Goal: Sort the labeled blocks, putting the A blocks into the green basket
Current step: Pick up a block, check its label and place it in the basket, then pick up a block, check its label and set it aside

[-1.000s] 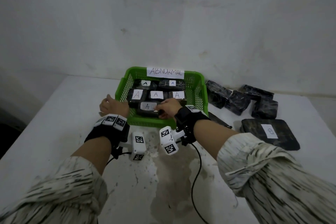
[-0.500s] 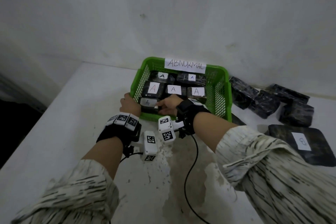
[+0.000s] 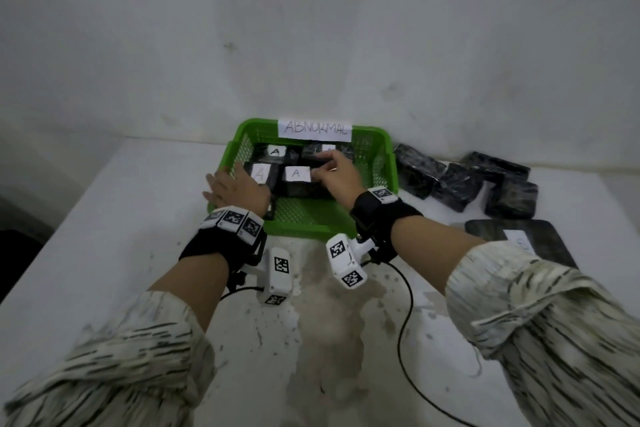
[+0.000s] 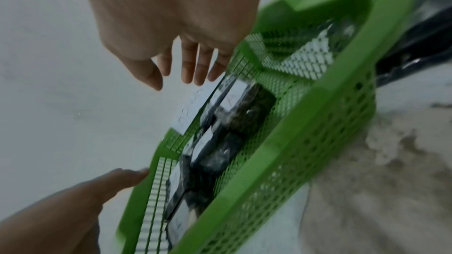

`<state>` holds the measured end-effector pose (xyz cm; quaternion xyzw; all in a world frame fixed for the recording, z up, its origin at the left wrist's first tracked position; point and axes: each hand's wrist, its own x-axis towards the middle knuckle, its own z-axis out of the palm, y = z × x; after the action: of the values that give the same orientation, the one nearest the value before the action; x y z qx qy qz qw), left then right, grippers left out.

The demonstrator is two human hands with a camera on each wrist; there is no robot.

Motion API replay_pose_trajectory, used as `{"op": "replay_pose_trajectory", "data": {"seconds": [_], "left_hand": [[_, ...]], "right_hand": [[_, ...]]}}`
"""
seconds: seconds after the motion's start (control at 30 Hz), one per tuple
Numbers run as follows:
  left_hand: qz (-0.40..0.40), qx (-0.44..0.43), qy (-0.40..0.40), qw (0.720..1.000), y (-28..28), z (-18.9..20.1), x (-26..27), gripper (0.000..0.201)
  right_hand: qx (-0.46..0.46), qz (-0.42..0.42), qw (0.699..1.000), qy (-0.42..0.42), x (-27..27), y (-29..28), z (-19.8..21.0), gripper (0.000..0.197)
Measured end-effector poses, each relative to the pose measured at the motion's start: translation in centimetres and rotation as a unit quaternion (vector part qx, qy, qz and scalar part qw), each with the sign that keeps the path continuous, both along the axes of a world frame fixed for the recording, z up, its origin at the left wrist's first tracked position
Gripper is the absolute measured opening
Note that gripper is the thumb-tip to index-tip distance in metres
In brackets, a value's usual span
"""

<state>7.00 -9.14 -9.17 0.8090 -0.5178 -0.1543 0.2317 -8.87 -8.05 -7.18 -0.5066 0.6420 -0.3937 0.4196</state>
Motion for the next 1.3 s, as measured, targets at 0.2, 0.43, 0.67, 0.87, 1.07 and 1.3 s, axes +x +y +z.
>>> {"op": "replay_pose_trajectory", "data": {"seconds": [0.2,0.43,0.67,0.87,1.07,1.3], "left_hand": [[-0.172,0.05,0.025,0.984,0.9,2.1,-8.5,0.069],[-0.267,0.076,0.024,0.96,2.2,1.1,-17.1,0.068],[-0.249,0.122,0.04,0.96,2.4,-1.4,-21.6,0.073],[-0.236,0.097,0.053,0.965,2.3,-2.4,-22.8,0.071],[-0.234,0.089,0.04,0.967,2.3,-2.5,-22.6,0.071],[-0.258,0.132,0.017,0.957,2.4,-1.1,-22.2,0.075]], "right_hand": [[-0.079,-0.13,0.982,0.113,-8.3,1.6,0.3,0.034],[0.071,-0.13,0.933,0.328,-17.6,3.7,-1.0,0.066],[0.177,0.015,0.898,0.403,-22.1,3.6,-2.8,0.098],[0.192,0.057,0.864,0.462,-23.9,1.6,-4.5,0.097],[0.202,0.041,0.87,0.448,-24.6,1.1,-6.0,0.081],[0.137,-0.058,0.939,0.31,-25.5,1.5,-3.9,0.056]]}}
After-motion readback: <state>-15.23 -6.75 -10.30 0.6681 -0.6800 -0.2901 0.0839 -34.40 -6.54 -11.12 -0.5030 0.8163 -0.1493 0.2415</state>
